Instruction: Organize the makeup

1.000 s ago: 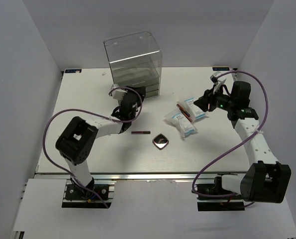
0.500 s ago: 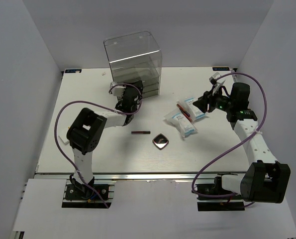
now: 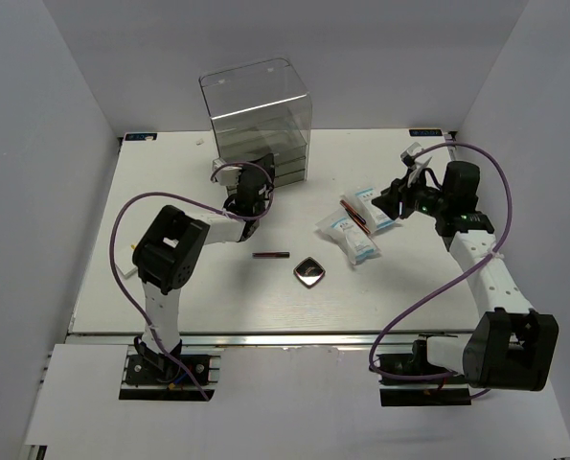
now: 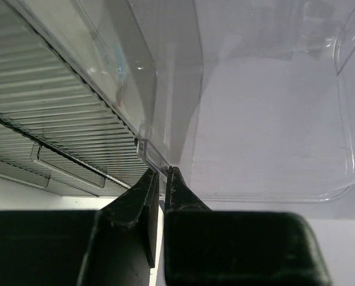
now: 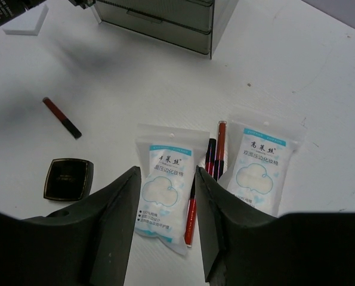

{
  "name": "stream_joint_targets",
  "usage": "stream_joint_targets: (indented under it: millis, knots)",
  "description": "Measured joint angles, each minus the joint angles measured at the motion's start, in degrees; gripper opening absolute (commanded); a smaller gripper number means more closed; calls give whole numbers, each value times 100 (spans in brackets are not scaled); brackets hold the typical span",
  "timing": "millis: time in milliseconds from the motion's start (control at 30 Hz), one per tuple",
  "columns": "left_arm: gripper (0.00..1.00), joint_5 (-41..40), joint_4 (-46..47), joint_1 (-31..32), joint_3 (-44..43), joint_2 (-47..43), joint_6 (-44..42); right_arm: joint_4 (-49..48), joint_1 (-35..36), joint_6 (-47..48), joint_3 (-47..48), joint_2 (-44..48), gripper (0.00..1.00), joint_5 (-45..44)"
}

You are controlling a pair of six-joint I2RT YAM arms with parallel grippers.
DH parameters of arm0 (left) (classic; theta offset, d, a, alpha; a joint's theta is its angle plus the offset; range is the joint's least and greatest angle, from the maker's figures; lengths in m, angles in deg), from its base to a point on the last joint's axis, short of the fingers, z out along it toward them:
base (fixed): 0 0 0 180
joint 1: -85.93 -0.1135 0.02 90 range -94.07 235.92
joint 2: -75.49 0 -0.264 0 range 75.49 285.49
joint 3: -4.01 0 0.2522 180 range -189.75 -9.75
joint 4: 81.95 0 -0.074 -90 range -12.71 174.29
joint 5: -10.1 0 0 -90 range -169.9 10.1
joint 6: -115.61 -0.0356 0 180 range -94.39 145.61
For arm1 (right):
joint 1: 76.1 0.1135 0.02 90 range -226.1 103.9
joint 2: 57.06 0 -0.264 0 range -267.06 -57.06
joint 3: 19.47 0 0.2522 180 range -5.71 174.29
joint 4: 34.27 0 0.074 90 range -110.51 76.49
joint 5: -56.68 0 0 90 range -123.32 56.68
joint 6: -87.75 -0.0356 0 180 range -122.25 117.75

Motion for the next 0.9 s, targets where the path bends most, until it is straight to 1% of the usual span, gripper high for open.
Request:
stream_joint_targets:
  millis: [100,133,233,300,500,600,667,700,900]
  knots:
    - [0,116,142,-9,50,15,-7,2,0,7,-70,-17,46,-70]
    - [0,151,192,-4,76,15,-13,2,0,4,-76,-44,47,-101]
    - [0,267,389,11,195,9,-66,4,0,-46,-76,-205,52,-280]
    - [0,291,525,42,319,-50,-98,20,0,-98,-76,-389,54,-459]
    - [0,319,855,219,802,-616,-210,146,0,-210,15,-1067,64,-999]
    - [0,334,887,304,892,-863,-289,177,0,-245,170,-1368,72,-1248]
    - [0,365,876,337,903,-999,-348,179,0,-251,278,-1510,80,-1392]
    - [0,389,866,354,907,-1071,-382,177,0,-251,330,-1585,88,-1475]
    - [0,439,813,398,953,-1303,-494,149,57,-122,774,-2149,89,-1812]
